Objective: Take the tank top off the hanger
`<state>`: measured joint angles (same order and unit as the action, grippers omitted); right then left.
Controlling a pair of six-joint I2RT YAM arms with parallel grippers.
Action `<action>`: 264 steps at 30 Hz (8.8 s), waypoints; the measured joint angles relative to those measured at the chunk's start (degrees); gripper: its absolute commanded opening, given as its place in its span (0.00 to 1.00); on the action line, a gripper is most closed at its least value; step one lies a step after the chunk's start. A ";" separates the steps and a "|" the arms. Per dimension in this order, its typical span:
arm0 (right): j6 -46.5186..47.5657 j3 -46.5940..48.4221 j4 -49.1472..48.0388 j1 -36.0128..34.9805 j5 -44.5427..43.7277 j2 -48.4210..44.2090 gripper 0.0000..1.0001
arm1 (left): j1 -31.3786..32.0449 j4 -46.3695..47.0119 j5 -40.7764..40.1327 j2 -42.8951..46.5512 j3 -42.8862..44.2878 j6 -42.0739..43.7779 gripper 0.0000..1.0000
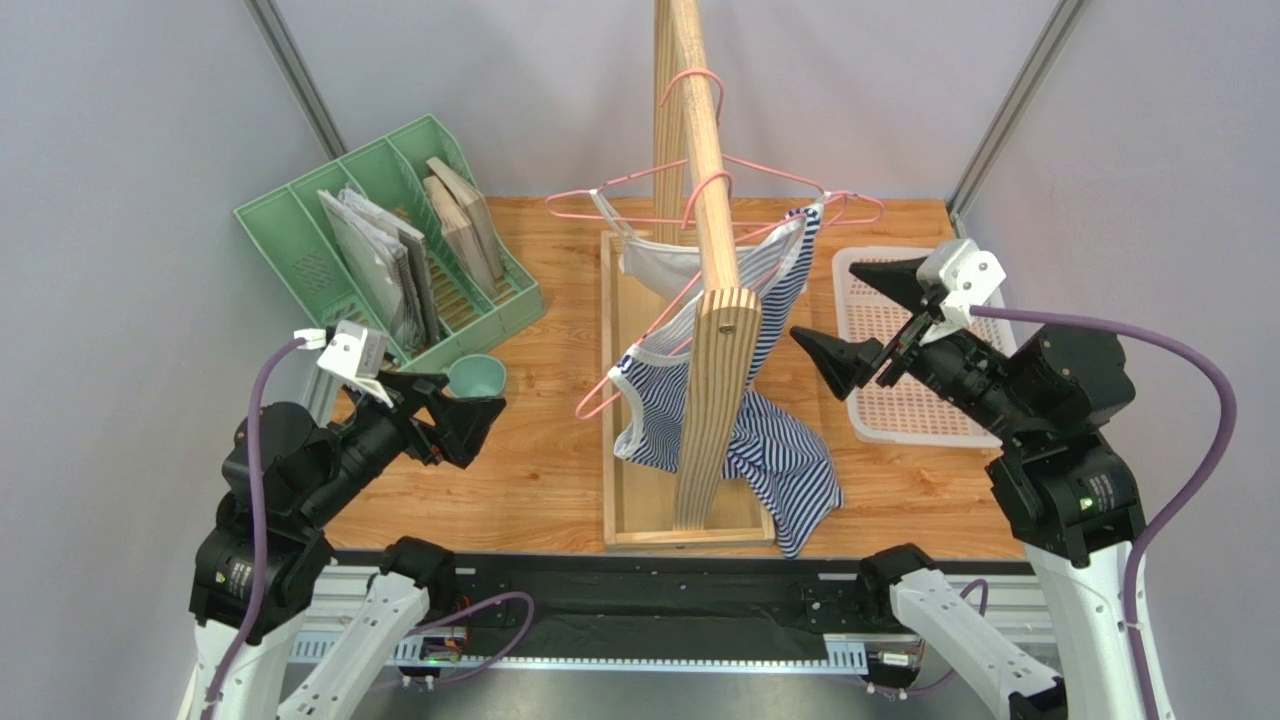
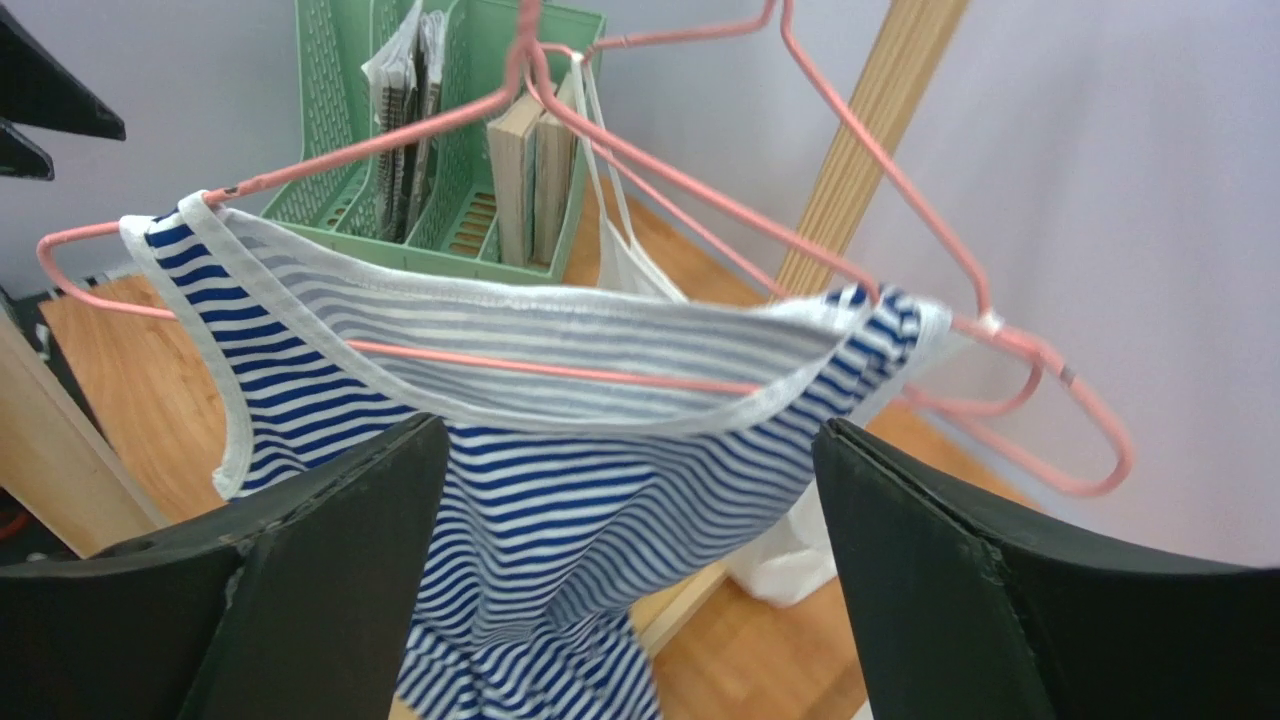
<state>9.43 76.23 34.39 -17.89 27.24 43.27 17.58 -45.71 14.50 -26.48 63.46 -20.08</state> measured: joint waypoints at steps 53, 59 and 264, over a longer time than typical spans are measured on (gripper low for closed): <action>14.99 1.66 -29.35 -9.84 5.79 15.96 0.00 | 0.00 -2.03 9.05 0.24 8.46 -3.69 0.97; 9.60 2.80 -27.47 -10.12 0.42 14.51 0.00 | 0.00 -2.64 9.09 0.55 9.42 -3.96 0.97; 18.08 0.66 12.83 -11.93 -4.04 6.25 0.19 | 31.76 11.08 15.02 -43.76 20.37 14.36 0.00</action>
<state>27.51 76.88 47.22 -29.82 23.20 49.52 49.34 -34.63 29.52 -70.24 83.83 -5.72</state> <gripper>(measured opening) 0.058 0.015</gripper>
